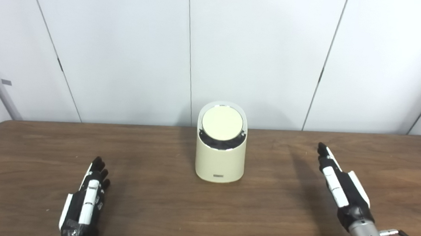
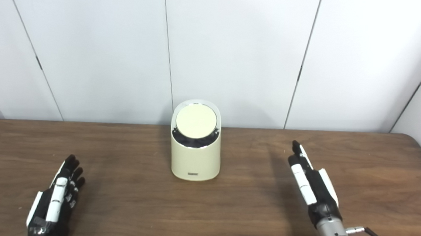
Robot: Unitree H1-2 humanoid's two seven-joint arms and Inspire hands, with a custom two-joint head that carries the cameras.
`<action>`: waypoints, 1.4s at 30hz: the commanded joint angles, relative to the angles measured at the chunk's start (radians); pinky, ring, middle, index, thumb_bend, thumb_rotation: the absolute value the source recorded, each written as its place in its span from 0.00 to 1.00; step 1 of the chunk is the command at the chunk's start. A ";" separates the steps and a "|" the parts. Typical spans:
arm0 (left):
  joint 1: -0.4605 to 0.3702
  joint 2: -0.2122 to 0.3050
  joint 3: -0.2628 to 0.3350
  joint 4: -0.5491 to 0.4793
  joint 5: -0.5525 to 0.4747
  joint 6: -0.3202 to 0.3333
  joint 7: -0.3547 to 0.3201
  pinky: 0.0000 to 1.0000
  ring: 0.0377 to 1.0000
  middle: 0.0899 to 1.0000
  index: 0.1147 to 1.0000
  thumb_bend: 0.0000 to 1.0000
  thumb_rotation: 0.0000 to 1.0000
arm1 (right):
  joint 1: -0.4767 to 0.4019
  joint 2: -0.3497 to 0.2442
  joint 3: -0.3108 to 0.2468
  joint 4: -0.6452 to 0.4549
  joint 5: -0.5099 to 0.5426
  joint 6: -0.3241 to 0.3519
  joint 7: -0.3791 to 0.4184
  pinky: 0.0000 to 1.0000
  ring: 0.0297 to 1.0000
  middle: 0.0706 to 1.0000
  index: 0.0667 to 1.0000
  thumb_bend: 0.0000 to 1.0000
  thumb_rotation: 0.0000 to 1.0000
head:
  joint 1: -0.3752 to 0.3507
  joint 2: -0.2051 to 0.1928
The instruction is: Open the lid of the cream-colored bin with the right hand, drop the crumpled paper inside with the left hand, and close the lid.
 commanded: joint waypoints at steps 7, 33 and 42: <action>0.010 0.009 0.003 -0.010 0.001 0.000 -0.006 1.00 1.00 1.00 1.00 0.55 0.81 | 0.019 0.041 -0.026 -0.065 0.100 0.022 -0.039 1.00 1.00 1.00 1.00 0.58 1.00 | 0.000 0.009; 0.018 0.011 0.006 -0.033 -0.011 0.012 -0.018 1.00 1.00 1.00 1.00 0.54 0.83 | 0.054 0.061 -0.010 -0.059 0.153 0.008 -0.059 1.00 1.00 1.00 0.99 0.57 1.00 | 0.044 0.091; 0.014 0.027 0.000 -0.052 -0.006 0.040 -0.023 1.00 1.00 1.00 1.00 0.54 0.84 | 0.056 0.071 -0.005 -0.060 0.160 0.000 -0.073 1.00 1.00 1.00 1.00 0.52 1.00 | 0.055 0.138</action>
